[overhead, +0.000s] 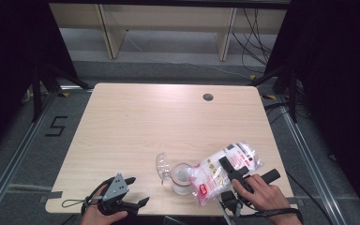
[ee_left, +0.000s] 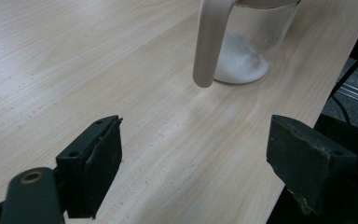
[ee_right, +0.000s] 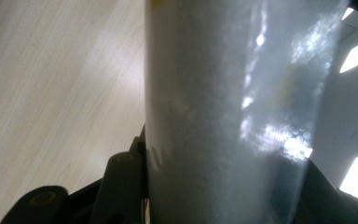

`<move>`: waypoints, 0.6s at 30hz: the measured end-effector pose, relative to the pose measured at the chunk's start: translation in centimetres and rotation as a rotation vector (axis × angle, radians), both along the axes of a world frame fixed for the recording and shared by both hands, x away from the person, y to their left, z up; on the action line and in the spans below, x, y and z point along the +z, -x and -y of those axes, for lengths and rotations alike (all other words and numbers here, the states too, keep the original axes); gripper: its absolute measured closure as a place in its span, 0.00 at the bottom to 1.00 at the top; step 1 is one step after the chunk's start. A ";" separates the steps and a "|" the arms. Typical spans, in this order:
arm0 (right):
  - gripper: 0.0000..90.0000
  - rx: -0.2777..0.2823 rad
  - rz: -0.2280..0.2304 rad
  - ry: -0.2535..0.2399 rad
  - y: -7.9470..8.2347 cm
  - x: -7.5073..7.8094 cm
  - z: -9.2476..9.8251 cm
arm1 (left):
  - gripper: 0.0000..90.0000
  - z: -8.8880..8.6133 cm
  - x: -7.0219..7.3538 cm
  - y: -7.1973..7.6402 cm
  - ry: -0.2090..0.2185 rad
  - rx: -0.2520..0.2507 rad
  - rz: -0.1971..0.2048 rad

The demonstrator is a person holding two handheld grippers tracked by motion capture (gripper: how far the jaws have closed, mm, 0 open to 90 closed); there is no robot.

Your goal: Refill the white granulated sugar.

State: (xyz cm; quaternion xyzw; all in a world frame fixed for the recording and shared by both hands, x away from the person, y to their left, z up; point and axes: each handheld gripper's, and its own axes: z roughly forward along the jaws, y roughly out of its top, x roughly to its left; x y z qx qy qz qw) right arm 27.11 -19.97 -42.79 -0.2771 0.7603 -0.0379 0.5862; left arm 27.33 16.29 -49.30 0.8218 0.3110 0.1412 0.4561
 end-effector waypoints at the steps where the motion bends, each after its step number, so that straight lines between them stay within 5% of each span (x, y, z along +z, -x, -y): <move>1: 0.67 0.000 -0.001 0.002 0.0 0.0 0.0 | 0.20 0.0 0.0 0.0 0.000 0.000 0.000; 18: 0.68 -0.011 0.005 -0.007 0.1 0.3 0.1 | 0.20 0.0 0.0 0.0 0.000 0.000 0.000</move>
